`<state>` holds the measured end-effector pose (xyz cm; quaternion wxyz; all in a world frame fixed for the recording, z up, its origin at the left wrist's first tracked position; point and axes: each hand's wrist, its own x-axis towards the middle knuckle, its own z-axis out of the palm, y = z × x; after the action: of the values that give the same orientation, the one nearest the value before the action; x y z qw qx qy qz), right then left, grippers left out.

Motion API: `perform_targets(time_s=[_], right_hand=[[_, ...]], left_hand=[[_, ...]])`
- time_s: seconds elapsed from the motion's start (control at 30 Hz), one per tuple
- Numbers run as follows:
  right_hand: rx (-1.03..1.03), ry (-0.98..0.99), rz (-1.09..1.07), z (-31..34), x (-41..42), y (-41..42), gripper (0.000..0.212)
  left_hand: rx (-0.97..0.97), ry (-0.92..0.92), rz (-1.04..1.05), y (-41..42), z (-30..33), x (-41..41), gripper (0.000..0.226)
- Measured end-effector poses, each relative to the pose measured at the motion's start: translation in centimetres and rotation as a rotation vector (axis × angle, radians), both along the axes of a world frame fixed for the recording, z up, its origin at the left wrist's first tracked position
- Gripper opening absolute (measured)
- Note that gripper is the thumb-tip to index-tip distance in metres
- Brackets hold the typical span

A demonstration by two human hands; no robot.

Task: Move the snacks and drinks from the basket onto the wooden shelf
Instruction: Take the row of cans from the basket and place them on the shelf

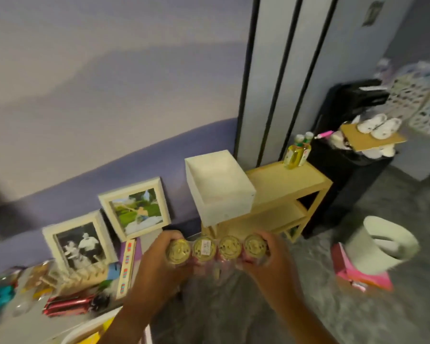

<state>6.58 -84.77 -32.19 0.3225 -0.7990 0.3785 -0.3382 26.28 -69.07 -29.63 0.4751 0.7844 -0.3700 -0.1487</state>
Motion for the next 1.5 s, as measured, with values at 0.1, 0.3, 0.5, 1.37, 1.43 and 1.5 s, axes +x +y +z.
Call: perform_targets(time_s=[0.1, 0.3, 0.5, 1.37, 1.43, 1.5], right_hand=[[-0.033, -0.006, -0.061, 1.5, -3.4, -6.9, 0.078], [-0.023, 0.063, -0.144, 3.4, -10.2, -19.5, 0.087], [0.019, 0.083, -0.146, 3.3, -12.8, -30.4, 0.083], [0.214, 0.344, 0.096, -13.0, -1.8, -72.0, 0.074], [0.24, 0.343, 0.104, -14.5, -1.2, -73.6, 0.071], [0.28, 0.358, 0.127, -16.1, -0.7, -74.8, 0.069]], left_hand=[[-0.037, 0.031, -0.026, -7.3, 2.4, -3.1, 0.058], [-0.06, 0.019, -0.132, -21.1, 4.9, -8.9, 0.058], [-0.013, -0.04, -0.175, -32.7, 1.4, -9.5, 0.074], [0.149, -0.005, 0.059, -69.2, -14.9, -4.8, 0.071], [0.175, 0.003, 0.102, -70.6, -16.4, -5.1, 0.071], [0.192, 0.013, 0.133, -71.5, -17.7, -5.5, 0.071]])
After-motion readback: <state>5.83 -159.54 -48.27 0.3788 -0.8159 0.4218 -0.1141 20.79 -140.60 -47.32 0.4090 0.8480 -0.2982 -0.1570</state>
